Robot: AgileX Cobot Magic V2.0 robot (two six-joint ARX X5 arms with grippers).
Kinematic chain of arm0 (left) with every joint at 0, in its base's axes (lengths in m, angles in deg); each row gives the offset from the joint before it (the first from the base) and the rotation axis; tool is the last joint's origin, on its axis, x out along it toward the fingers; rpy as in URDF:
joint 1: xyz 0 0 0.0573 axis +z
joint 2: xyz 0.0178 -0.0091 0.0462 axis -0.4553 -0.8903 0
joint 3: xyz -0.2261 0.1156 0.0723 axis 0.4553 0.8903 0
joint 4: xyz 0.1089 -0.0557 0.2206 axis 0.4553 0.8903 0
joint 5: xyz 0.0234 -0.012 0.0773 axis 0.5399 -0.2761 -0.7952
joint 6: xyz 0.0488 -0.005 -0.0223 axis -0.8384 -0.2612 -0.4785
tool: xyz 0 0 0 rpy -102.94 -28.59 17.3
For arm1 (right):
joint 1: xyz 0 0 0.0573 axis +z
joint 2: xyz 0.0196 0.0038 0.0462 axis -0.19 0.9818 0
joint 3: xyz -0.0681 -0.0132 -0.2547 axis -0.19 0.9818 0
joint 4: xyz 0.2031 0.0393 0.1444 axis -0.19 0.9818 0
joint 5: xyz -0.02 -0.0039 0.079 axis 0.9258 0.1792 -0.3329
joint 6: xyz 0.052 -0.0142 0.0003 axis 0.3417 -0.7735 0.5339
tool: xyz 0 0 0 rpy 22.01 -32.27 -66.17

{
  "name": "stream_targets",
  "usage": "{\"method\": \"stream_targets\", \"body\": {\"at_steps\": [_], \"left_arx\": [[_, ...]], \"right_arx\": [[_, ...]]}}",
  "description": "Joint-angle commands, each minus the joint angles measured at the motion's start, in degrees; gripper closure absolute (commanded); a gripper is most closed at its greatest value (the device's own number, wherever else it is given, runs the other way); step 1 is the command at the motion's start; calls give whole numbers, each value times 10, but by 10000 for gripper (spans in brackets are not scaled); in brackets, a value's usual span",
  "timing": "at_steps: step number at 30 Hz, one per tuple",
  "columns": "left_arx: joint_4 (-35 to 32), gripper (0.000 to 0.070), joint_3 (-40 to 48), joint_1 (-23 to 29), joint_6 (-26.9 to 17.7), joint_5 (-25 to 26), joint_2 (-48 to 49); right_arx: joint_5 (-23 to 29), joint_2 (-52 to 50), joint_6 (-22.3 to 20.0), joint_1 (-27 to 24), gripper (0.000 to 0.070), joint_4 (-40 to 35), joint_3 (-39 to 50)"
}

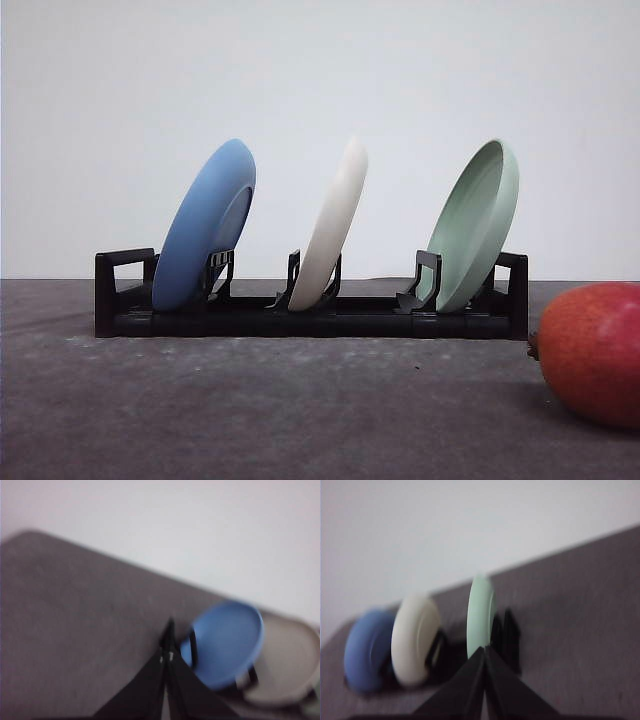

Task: Place pomegranate in white plate

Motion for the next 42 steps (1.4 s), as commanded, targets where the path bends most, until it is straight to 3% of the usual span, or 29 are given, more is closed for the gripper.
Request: {"method": "stream_targets", "body": {"at_steps": [1,6,16,21,22,23,25,26,27,31,42], "left_arx": [[39,698,-25,1,-37,31,-26],[56,698,-45,-38,-52,71,-62],[54,697,-45,-185,-169,57,-102],[54,696,-45,-210,-186,57,-120],[52,675,-45,-210,-187,58,-122],[50,602,-45,-210,-187,58,-123],[46,340,-45,-210,-187,65,-123],[45,237,-45,-210,-187,70,-123],[45,185,-45,-210,-187,74,-123],[45,233,-45,-210,-188,77,-123],[21,236,-45,-227,-220,107,-133]], "right_arx": [[-25,14,-55,-1,700,12,-15],[-56,46,-82,25,700,43,-20],[-28,62,-156,131,700,48,-20],[-29,62,-179,140,692,48,-20],[-29,62,-181,140,649,47,-20],[-29,62,-183,140,569,46,-20],[-29,62,-183,140,385,46,-20],[-29,62,-183,140,337,45,-20],[-29,62,-183,140,327,45,-20],[-29,62,-183,140,327,42,-20],[-29,62,-182,140,327,33,-20]]}}
